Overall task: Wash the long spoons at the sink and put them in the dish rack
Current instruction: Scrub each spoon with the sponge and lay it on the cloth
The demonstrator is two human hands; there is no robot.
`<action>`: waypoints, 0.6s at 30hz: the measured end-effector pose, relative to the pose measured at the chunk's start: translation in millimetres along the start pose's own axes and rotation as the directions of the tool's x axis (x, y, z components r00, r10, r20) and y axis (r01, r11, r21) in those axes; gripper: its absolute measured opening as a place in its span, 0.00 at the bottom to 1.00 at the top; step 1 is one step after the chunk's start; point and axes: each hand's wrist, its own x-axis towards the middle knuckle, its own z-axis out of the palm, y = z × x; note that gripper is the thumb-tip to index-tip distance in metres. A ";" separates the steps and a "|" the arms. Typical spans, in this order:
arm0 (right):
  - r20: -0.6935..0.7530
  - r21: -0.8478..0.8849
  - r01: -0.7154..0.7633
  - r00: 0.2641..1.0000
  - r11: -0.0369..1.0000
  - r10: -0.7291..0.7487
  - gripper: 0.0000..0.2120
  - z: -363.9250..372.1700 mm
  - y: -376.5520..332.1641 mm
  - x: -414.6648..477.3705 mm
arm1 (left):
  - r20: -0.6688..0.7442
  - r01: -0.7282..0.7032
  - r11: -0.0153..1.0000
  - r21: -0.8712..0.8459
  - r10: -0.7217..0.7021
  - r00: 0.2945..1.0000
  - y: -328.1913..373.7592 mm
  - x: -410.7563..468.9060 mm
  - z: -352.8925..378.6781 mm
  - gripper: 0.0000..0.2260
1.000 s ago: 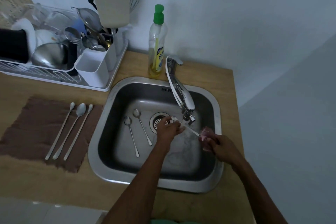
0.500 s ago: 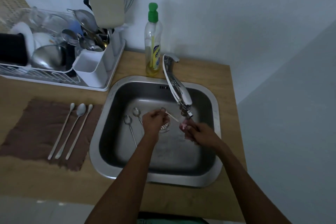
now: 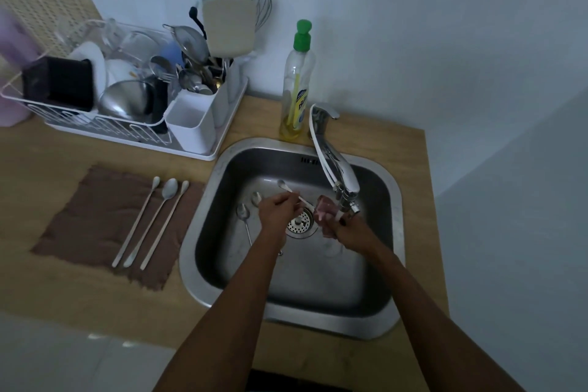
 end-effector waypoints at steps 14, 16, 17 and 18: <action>-0.087 0.018 0.149 0.985 0.989 -0.147 0.09 8.2 12.7 -27.1 | -0.163 -0.086 0.994 -0.065 0.075 0.984 0.9 -17.0 -4.1 0.08; -0.088 0.092 0.140 0.987 0.986 -0.132 0.09 6.4 7.7 -36.2 | -0.184 -0.126 0.989 -0.078 0.110 0.977 6.4 -21.8 -10.7 0.06; -0.080 0.139 0.131 0.989 0.982 -0.121 0.10 6.3 7.0 -40.4 | -0.197 -0.146 0.986 -0.082 0.128 0.972 8.5 -23.2 -15.4 0.06; -0.074 0.189 0.125 0.991 0.974 -0.113 0.10 6.3 7.5 -44.4 | -0.208 -0.164 0.984 -0.075 0.146 0.967 11.6 -25.0 -21.2 0.06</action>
